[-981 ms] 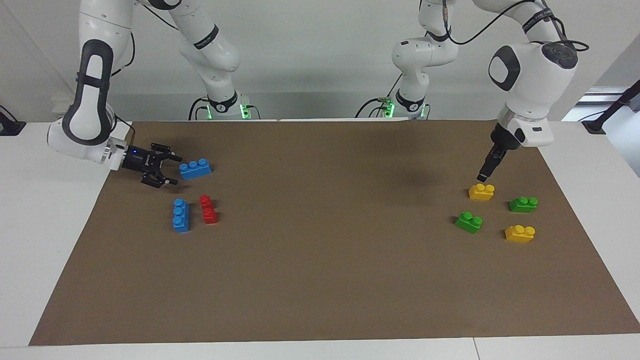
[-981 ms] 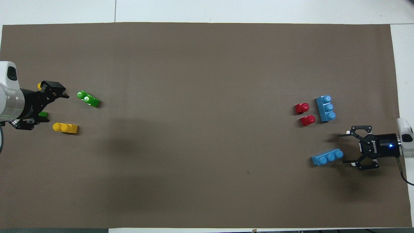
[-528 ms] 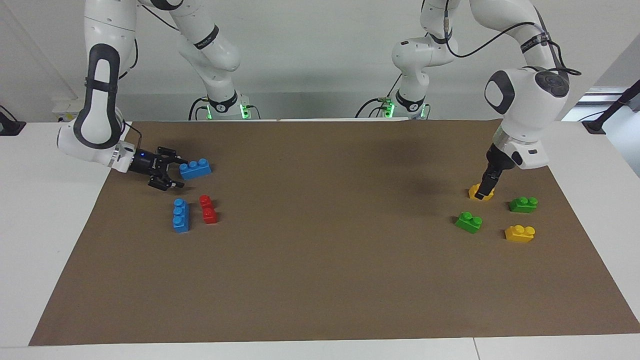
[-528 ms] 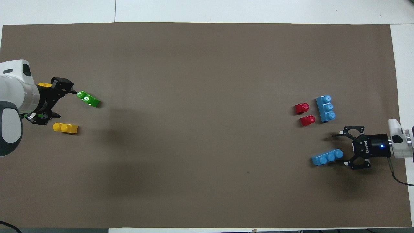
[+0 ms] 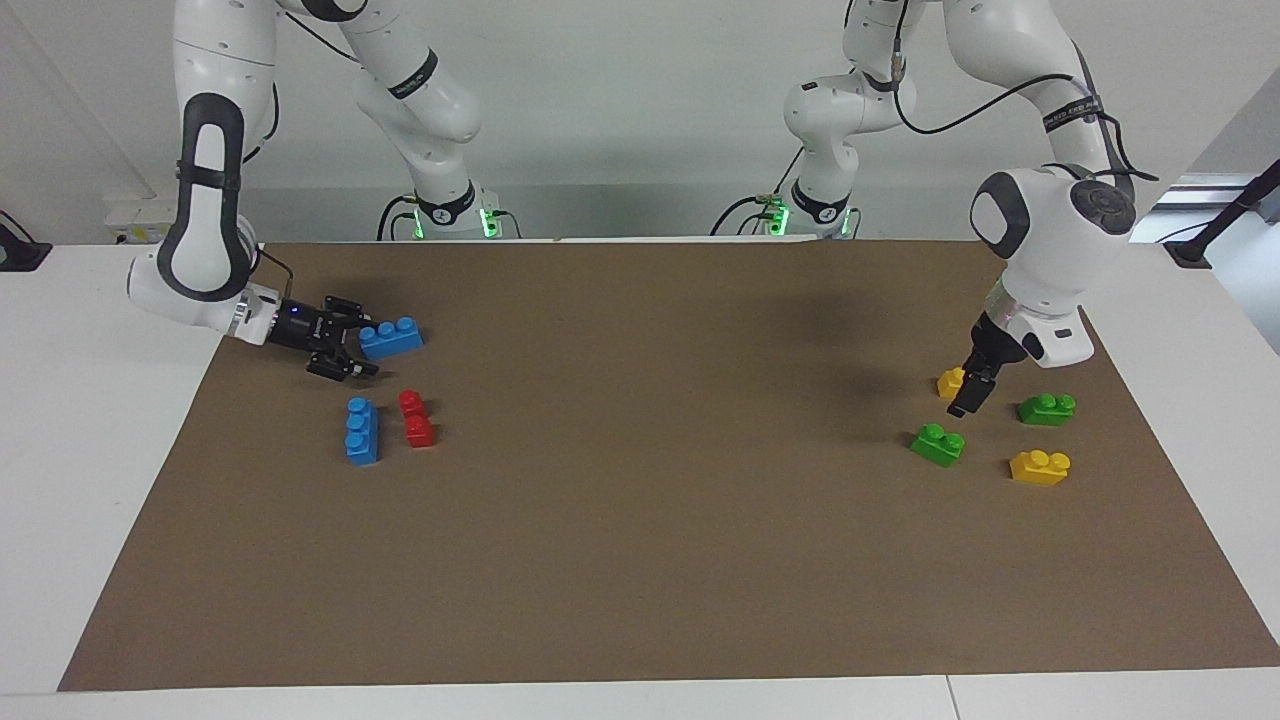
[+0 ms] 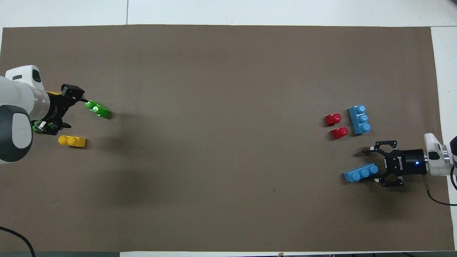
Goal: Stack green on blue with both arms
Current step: 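Grasp the green brick with the left gripper while the right gripper grasps the blue brick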
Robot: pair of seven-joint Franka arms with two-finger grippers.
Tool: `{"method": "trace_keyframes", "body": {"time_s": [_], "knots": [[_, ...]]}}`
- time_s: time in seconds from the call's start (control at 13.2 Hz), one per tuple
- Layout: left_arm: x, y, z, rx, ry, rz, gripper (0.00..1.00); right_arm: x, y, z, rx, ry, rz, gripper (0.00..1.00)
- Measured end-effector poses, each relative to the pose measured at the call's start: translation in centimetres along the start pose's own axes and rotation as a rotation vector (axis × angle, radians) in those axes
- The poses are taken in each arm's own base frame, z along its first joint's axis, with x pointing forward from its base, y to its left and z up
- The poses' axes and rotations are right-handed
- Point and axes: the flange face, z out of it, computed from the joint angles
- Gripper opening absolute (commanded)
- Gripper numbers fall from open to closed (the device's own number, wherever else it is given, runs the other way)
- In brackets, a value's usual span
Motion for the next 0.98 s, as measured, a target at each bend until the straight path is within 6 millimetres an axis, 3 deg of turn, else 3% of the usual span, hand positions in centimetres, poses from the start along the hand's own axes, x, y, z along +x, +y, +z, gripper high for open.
{"method": "trace_keyframes", "body": {"time_s": [0.3,0.53,0.98], "knots": [[1.4,0.6,1.6,-0.017,-0.015,-0.033,1.0,0.1,0.1,0.1,-0.003,0.003,0.0,0.31],[2.5,1.8,3.5,-0.011,-0.032,-0.041,1.0,0.6,0.6,0.7,-0.007,0.013,-0.006,0.0],[3.9,2.4,7.2,0.017,-0.063,-0.053,1.0,1.7,0.9,0.6,0.004,0.039,0.012,0.0]]}}
